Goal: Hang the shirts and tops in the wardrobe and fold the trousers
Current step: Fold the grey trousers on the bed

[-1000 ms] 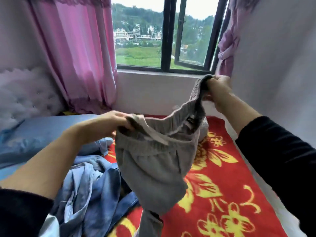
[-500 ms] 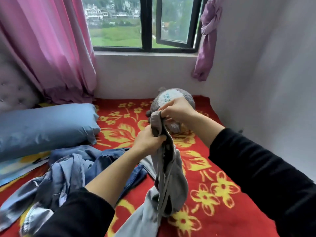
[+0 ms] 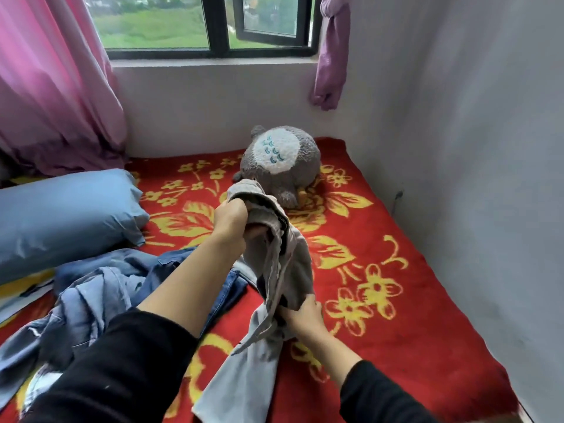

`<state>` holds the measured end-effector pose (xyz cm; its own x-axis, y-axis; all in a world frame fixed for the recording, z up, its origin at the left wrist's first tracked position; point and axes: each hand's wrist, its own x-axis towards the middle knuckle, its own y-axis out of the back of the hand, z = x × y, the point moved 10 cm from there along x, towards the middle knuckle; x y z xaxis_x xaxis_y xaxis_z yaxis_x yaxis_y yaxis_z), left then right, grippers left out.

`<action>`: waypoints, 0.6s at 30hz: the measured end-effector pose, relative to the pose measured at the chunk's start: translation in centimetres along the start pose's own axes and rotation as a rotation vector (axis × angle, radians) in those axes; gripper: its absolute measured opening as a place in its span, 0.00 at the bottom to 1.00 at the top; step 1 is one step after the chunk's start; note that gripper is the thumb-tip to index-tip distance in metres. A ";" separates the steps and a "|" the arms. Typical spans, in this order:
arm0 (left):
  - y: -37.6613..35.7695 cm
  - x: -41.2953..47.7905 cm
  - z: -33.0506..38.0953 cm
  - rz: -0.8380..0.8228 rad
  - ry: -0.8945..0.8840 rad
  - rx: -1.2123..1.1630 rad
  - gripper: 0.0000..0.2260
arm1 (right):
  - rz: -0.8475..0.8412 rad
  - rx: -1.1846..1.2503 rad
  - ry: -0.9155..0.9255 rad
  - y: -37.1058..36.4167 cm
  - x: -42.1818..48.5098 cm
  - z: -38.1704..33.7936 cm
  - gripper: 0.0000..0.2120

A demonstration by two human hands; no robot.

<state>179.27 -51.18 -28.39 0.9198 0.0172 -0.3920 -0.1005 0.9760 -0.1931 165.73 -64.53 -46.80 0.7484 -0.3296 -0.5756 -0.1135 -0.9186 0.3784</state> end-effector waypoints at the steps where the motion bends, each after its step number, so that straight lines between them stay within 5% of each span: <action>1: -0.2 -0.1 0.1 -0.021 0.001 -0.010 0.15 | -0.017 0.057 -0.066 -0.9 0.2 1.5 0.43; 5: 1.4 0.4 0.6 -0.016 -0.006 -0.030 0.17 | -0.174 0.310 -0.152 -1.5 0.0 0.4 0.09; 9: 9.5 3.2 1.3 0.226 0.014 0.057 0.16 | -0.361 0.602 0.201 5.7 -1.2 -8.4 0.12; 11: 13.3 4.0 0.7 0.263 0.042 0.369 0.14 | -0.328 0.659 0.184 9.5 -1.6 -9.5 0.14; 15: 14.2 4.2 -4.1 -0.097 0.112 1.260 0.18 | -0.093 -0.067 -0.077 11.7 -0.9 -4.6 0.14; 18: 15.8 2.0 -9.8 -0.383 0.417 1.552 0.18 | -0.001 -0.054 -0.036 11.4 -1.3 -4.8 0.12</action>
<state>175.81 -37.83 -41.03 0.6156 -0.0662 -0.7853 0.7808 0.1862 0.5964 166.59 -73.54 -38.28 0.7243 -0.3375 -0.6012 -0.0770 -0.9061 0.4159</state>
